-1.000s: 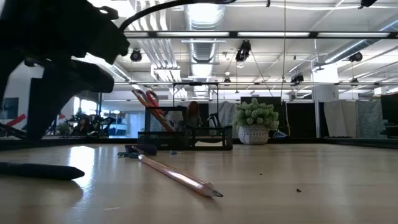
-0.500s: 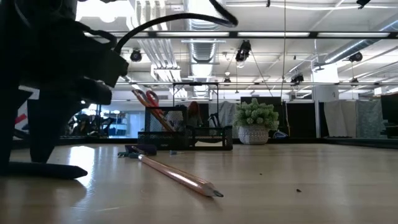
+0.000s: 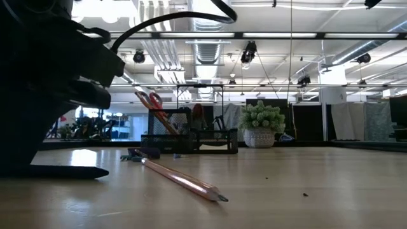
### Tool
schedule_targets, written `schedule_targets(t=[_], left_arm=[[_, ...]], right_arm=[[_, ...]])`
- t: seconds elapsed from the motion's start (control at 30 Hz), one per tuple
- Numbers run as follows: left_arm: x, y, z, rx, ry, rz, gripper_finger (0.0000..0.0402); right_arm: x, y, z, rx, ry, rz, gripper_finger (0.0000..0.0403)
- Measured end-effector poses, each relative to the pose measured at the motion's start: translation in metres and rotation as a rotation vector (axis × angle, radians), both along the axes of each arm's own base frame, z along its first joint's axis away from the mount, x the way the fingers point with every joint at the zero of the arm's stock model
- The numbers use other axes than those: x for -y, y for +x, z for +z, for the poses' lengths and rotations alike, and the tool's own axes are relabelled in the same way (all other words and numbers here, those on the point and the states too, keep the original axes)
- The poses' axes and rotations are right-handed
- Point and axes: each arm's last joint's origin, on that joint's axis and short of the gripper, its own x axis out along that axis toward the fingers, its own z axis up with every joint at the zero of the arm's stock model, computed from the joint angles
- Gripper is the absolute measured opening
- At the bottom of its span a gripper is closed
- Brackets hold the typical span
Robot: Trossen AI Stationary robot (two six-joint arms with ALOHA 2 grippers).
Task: Pick and place office supplies into organizer
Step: Put the black pen into the desk organizer
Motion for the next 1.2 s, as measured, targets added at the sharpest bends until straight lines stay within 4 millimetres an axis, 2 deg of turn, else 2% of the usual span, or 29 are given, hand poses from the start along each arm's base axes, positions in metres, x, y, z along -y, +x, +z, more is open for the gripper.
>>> schedule_targets(t=[0.2,0.4,0.7,0.83,0.97,1.2], left_arm=[[-0.001,-0.002,-0.006,0.000,0.001,-0.037,0.0010],[-0.014,-0.008,0.013,-0.070,0.038,-0.104,0.0008],[-0.049,-0.001,0.082,-0.142,0.219,-0.179,0.0007],[-0.074,0.001,0.113,-0.195,0.376,-0.229,0.0007],[-0.099,0.014,0.130,-0.136,0.448,-0.244,0.0007],[-0.164,0.028,0.142,-0.163,0.786,-0.253,0.0007]], right_arm=[[0.000,0.000,-0.001,0.005,0.007,-0.015,0.0187],[0.001,-0.001,-0.001,0.005,0.005,-0.014,0.0187],[0.002,-0.002,-0.009,-0.005,-0.017,-0.024,0.0187],[0.003,-0.002,-0.011,-0.002,-0.031,-0.022,0.0187],[0.004,-0.002,-0.012,0.025,-0.038,-0.038,0.0187],[0.002,-0.004,-0.012,0.041,-0.036,-0.041,0.0187]])
